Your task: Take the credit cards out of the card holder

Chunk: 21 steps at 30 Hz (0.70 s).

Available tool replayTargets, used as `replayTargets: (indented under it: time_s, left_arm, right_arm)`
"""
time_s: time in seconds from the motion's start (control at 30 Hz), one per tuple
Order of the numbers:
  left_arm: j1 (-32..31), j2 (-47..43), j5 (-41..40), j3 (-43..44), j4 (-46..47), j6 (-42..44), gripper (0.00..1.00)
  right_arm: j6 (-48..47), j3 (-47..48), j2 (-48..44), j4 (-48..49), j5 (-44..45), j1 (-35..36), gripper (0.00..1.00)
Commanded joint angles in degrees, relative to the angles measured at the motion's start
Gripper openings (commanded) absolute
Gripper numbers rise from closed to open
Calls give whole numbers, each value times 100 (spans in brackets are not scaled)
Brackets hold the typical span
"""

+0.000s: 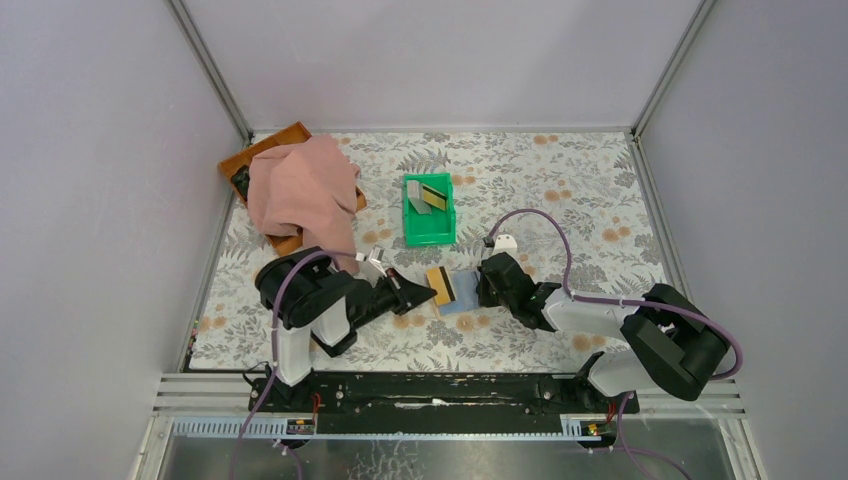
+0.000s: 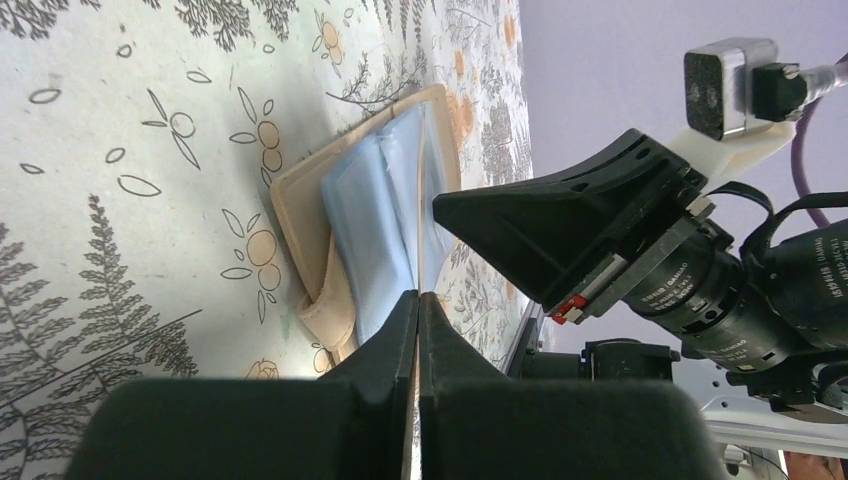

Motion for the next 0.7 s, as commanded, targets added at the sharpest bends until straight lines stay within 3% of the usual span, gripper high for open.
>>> replayTargets:
  time_s: [0.0,0.1,0.2,0.37,0.43,0.53,0.67]
  left_arm:
    - [95,-231,162,-95,264,221,0]
    - [112,-383,288,-121,277,340,0]
    - [136,-604,773,-59,281,601,0]
    - [140,-901,1185,74,290,790,0]
    - [140,-925,1441,191,291,820,0]
    - [133,-950,1980,455,299,817,0]
    - [123,-1177,2309,641,300,829,0]
  right_arm:
    - [14,-119,-23,-514,-286,16,0]
    - [-57,-358,-524,-203,-522,17,0]
    - [-249,-720,-1622,347,-1133,18,1]
    - [-500,-761,-2815,331,-1778,1,41]
    - [-584,-711,-3059,212,-1871,2,52]
    - [-671,-686,-3267,180,-2139,3,58]
    - [-693,-681,-3433,179,-2329,8,57]
